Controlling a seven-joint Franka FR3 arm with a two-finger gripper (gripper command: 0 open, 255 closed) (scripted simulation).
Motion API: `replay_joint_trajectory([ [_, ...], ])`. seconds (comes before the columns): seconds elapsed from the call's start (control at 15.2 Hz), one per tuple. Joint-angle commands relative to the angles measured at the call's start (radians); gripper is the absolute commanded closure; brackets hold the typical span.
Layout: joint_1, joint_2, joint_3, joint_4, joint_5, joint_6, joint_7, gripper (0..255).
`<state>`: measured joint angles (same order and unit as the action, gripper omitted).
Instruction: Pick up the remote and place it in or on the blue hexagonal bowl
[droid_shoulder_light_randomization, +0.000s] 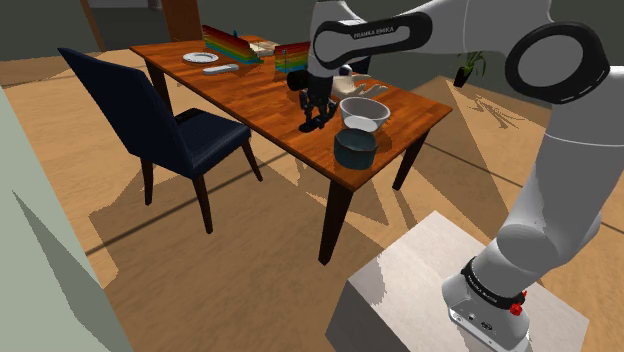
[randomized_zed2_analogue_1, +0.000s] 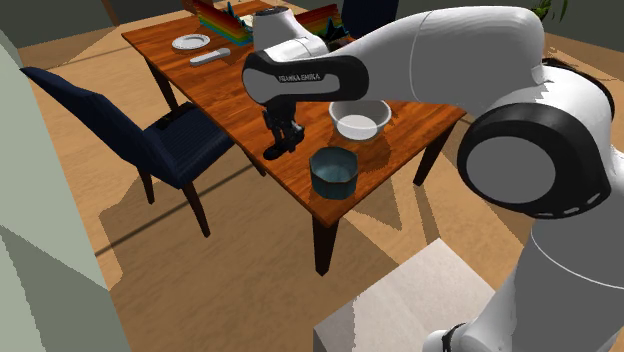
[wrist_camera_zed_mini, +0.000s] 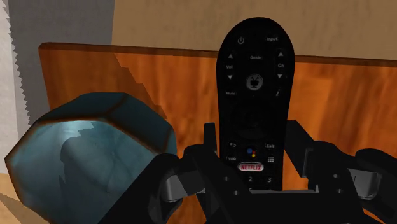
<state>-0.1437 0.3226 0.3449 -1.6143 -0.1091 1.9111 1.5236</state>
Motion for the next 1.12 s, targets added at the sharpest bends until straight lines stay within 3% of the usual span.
replay_joint_trajectory([
  [0.0, -0.001, -0.004, 0.000, 0.020, 0.002, -0.024, -0.003, 255],
  [0.59, 0.003, -0.014, 0.004, 0.121, 0.008, -0.134, -0.007, 255],
  [1.06, -0.095, -0.289, -0.028, -0.221, 0.102, -0.051, -0.142, 255],
])
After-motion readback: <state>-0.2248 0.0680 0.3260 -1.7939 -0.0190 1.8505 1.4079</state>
